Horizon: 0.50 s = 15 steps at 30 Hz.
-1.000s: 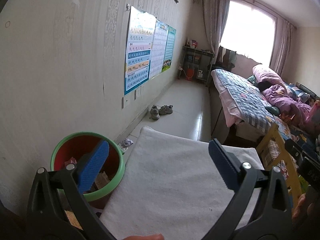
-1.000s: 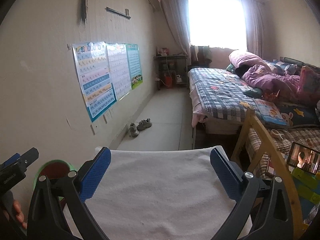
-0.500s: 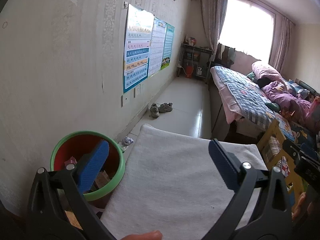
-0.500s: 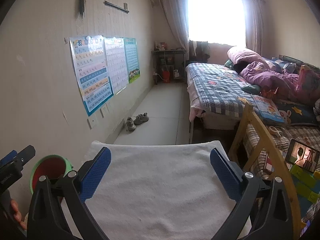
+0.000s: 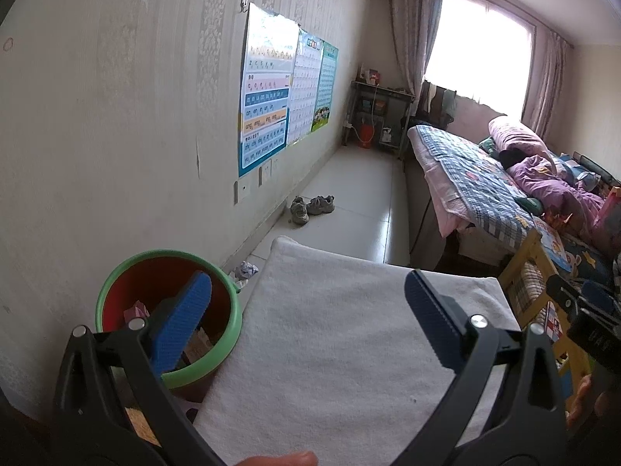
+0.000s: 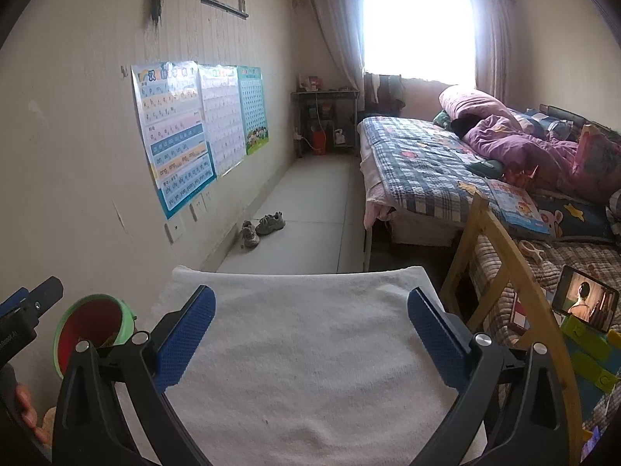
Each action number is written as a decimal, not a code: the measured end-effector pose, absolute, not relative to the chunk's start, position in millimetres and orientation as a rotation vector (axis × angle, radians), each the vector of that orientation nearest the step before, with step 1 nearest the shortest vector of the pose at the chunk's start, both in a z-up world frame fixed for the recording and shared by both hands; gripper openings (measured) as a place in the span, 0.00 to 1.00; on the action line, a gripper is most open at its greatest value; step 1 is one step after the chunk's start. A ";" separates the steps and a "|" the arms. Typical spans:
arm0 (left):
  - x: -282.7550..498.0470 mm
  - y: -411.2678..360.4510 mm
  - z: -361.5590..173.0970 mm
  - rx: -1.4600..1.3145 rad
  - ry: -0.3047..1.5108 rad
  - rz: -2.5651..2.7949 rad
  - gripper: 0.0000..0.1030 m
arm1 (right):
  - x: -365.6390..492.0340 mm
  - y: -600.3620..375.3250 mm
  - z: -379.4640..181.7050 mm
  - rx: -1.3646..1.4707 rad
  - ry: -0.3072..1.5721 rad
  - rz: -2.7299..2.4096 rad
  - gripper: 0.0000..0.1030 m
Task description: Collect trash
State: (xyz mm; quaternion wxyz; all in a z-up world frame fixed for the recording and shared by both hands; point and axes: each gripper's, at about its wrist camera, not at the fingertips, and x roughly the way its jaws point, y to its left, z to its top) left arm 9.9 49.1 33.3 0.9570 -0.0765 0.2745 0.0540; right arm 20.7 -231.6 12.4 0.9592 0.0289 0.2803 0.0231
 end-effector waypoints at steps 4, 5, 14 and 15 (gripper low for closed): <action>10.5 48.6 31.8 -0.157 0.562 0.109 0.95 | 21.6 -231.7 11.7 0.058 0.572 0.044 0.93; 10.2 48.7 31.6 -0.158 0.564 0.109 0.95 | 21.3 -231.6 11.6 0.058 0.572 0.044 0.93; 11.4 50.0 26.8 -0.168 0.582 0.111 0.95 | 23.0 -233.9 3.9 0.055 0.590 0.039 0.93; 12.2 50.7 26.1 -0.170 0.585 0.113 0.95 | 23.8 -234.3 2.1 0.055 0.597 0.040 0.93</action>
